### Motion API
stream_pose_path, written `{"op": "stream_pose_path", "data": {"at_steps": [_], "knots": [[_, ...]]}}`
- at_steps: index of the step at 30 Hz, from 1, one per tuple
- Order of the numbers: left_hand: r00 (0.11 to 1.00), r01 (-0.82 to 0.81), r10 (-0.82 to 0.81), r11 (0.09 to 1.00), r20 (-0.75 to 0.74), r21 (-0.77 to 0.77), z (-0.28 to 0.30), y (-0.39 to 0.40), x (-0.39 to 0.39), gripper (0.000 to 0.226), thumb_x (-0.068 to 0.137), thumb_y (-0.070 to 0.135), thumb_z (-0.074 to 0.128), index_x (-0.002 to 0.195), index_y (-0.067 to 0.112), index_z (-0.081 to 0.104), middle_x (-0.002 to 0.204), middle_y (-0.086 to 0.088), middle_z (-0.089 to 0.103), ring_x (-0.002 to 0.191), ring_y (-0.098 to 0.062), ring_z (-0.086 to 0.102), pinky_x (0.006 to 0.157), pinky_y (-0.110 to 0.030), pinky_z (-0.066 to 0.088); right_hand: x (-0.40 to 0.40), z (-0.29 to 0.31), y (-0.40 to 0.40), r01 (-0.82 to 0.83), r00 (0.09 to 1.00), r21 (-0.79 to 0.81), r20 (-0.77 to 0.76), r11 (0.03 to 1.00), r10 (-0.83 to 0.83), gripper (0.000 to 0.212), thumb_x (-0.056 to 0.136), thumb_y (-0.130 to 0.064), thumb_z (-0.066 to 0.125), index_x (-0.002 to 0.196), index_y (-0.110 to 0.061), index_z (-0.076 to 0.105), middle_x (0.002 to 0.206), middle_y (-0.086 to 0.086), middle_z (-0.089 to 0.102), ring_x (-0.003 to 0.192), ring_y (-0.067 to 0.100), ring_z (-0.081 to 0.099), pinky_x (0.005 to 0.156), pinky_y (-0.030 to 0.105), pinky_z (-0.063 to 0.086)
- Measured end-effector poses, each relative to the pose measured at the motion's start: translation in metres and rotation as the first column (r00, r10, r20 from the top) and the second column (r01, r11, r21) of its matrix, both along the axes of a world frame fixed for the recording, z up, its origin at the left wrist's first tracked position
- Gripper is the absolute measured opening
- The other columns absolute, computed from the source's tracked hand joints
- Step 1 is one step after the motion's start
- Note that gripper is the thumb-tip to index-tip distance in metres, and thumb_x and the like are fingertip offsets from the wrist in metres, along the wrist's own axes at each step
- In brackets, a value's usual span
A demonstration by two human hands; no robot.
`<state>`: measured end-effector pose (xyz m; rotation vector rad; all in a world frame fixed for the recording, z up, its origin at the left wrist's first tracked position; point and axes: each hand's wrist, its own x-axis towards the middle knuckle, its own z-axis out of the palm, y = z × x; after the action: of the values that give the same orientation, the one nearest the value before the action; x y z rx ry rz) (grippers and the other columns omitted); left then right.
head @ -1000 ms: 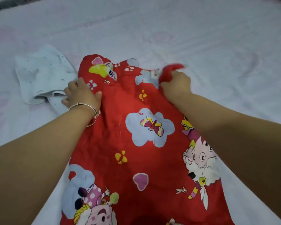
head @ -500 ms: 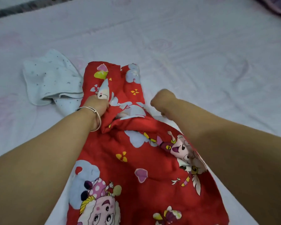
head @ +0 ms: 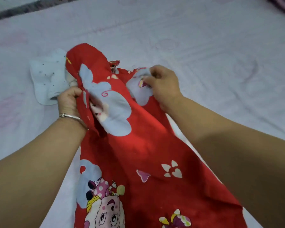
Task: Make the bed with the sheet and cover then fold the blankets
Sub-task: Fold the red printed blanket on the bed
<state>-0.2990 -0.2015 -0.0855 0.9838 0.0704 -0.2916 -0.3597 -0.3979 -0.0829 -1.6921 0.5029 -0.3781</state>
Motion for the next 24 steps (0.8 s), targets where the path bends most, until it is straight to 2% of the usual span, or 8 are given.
{"op": "stream_pose_path", "data": {"at_steps": [4, 7, 11, 14, 17, 19, 21, 24], "knots": [[0.989, 0.002, -0.001, 1.000, 0.150, -0.008, 0.014, -0.007, 0.005, 0.070, 0.020, 0.022, 0.082, 0.084, 0.008, 0.059, 0.065, 0.004, 0.070, 0.064, -0.008, 0.069, 0.063, -0.017, 0.056, -0.013, -0.006, -0.030, 0.010, 0.917, -0.354, -0.370, 0.935, -0.150, 0.010, 0.084, -0.009, 0.060, 0.075, -0.011, 0.058, 0.086, 0.014, 0.063, 0.094, 0.022, 0.062, 0.069, 0.027, 0.041], [0.998, 0.056, -0.056, 0.998, 0.013, 0.025, 0.012, -0.003, 0.005, 0.051, 0.038, 0.006, 0.059, 0.088, 0.016, 0.056, 0.075, 0.001, 0.062, 0.075, -0.016, 0.063, 0.081, -0.024, 0.054, -0.026, -0.019, -0.034, -0.197, 0.747, -0.234, -0.665, 0.952, -0.009, 0.032, 0.091, -0.008, 0.051, 0.061, -0.007, 0.042, 0.065, 0.009, 0.043, 0.095, 0.034, 0.060, 0.058, 0.025, 0.038], [0.990, 0.037, -0.021, 0.993, -0.140, 0.112, 0.011, -0.016, -0.005, 0.028, 0.059, 0.002, 0.053, 0.084, 0.010, 0.061, 0.090, -0.006, 0.058, 0.105, -0.026, 0.055, 0.108, -0.037, 0.041, -0.026, -0.023, -0.039, 0.007, 0.850, -0.001, -0.527, 1.000, -0.007, 0.025, 0.086, -0.007, 0.056, 0.061, -0.011, 0.049, 0.063, 0.003, 0.046, 0.056, 0.018, 0.045, 0.049, 0.024, 0.039], [0.997, 0.025, -0.021, 0.998, -0.074, 0.057, 0.036, -0.044, -0.009, 0.023, 0.094, 0.015, 0.042, 0.097, 0.007, 0.063, 0.080, -0.010, 0.067, 0.085, -0.024, 0.069, 0.078, -0.031, 0.059, -0.019, -0.020, -0.039, -0.009, 0.890, -0.179, -0.450, 0.984, -0.073, 0.013, 0.085, -0.006, 0.054, 0.090, -0.005, 0.065, 0.085, 0.011, 0.059, 0.085, 0.029, 0.059, 0.083, 0.040, 0.054], [0.943, 0.331, -0.333, 0.937, -0.005, 0.110, 0.062, -0.076, -0.014, 0.065, 0.099, 0.045, 0.025, 0.073, 0.014, 0.075, 0.074, -0.002, 0.074, 0.072, -0.014, 0.072, 0.068, -0.027, 0.059, -0.015, -0.008, -0.035, -0.027, 0.925, -0.154, -0.378, 0.988, -0.034, 0.031, 0.092, -0.028, 0.053, 0.099, -0.001, 0.065, 0.095, 0.015, 0.063, 0.098, 0.031, 0.058, 0.095, 0.039, 0.047], [0.892, 0.379, -0.451, 0.767, 0.015, 0.518, 0.046, -0.080, -0.009, 0.043, 0.096, 0.043, 0.040, 0.084, 0.021, 0.074, 0.090, 0.006, 0.071, 0.088, -0.010, 0.066, 0.084, -0.025, 0.053, -0.016, 0.002, -0.035, 0.056, 0.963, 0.159, -0.268, 0.986, -0.011, 0.036, 0.095, -0.041, 0.047, 0.090, -0.009, 0.062, 0.087, 0.006, 0.057, 0.091, 0.025, 0.053, 0.088, 0.037, 0.044], [0.876, 0.098, -0.477, 0.325, 0.073, 0.941, 0.016, -0.066, 0.002, 0.027, 0.093, 0.026, 0.055, 0.117, 0.016, 0.062, 0.114, -0.001, 0.062, 0.108, -0.017, 0.057, 0.095, -0.022, 0.046, -0.020, 0.010, -0.038, 0.037, 0.975, 0.527, -0.204, 0.849, 0.084, 0.044, 0.091, -0.054, 0.046, 0.103, -0.013, 0.059, 0.100, 0.006, 0.060, 0.095, 0.023, 0.058, 0.083, 0.034, 0.047], [0.887, -0.120, -0.459, -0.123, 0.051, 0.985, -0.021, -0.042, 0.004, 0.076, 0.079, 0.034, 0.070, 0.141, 0.007, 0.036, 0.149, -0.014, 0.035, 0.138, -0.028, 0.034, 0.115, -0.038, 0.028, -0.024, -0.001, -0.033, -0.105, 0.933, 0.564, -0.229, 0.819, 0.277, 0.041, 0.086, -0.043, 0.060, 0.110, -0.010, 0.064, 0.110, 0.012, 0.067, 0.095, 0.026, 0.064, 0.091, 0.041, 0.053]]}}
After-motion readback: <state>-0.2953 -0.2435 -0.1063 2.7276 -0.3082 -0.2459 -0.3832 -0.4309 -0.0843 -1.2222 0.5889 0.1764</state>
